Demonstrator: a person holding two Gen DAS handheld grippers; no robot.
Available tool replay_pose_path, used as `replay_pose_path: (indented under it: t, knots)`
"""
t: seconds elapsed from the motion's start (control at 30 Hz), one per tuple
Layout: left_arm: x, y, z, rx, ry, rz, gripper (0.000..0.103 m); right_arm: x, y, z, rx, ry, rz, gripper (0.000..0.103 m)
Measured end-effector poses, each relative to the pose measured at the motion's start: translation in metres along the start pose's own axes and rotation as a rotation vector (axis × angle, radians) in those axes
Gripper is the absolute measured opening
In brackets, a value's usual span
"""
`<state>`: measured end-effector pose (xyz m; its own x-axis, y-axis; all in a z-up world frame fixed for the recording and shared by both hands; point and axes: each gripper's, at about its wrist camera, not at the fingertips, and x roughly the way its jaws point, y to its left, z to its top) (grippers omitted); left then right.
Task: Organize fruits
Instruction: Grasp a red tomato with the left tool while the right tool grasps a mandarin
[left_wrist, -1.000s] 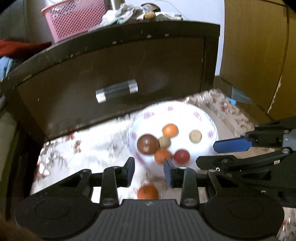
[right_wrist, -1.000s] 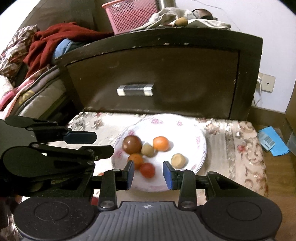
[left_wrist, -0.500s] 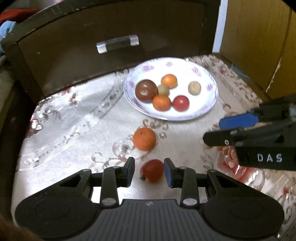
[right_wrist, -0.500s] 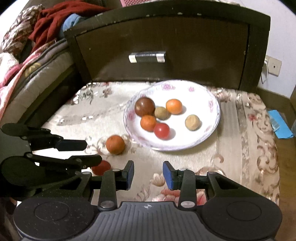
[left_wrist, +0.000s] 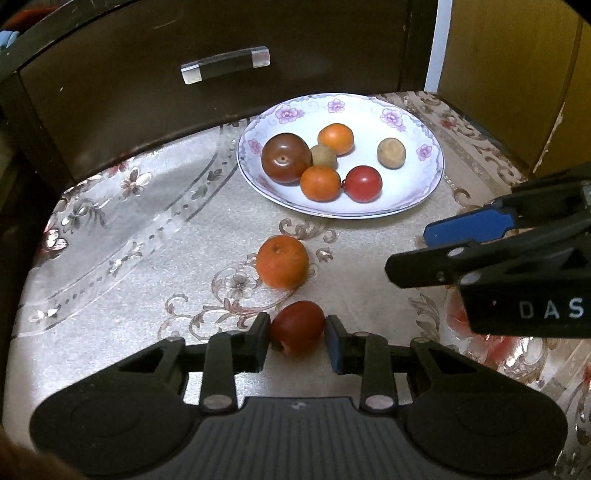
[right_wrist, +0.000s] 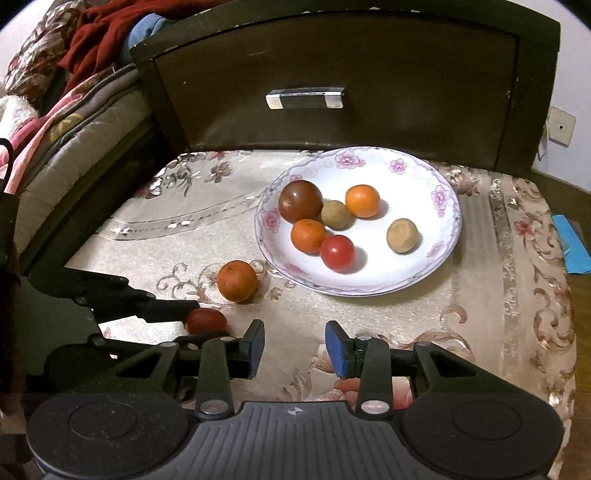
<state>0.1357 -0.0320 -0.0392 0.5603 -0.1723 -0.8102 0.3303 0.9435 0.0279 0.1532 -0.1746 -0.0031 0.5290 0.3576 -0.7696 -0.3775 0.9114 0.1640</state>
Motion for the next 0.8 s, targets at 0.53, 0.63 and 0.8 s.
replay_pose_path:
  t: [0.53,0.63,0.8]
  knots:
    - [-0.014,0.033,-0.013,-0.061,0.027,-0.005,0.039,0.037,0.028,0.013,-0.005,0.011,0.059,0.033]
    - [-0.013,0.037,-0.016,-0.064,0.031,-0.014,0.040,0.050,0.036,0.017,-0.008,0.025,0.054,0.033]
    - [-0.012,0.042,-0.016,-0.087,0.034,-0.043,0.040,0.063,0.045,0.024,-0.030,0.026,0.027,0.035]
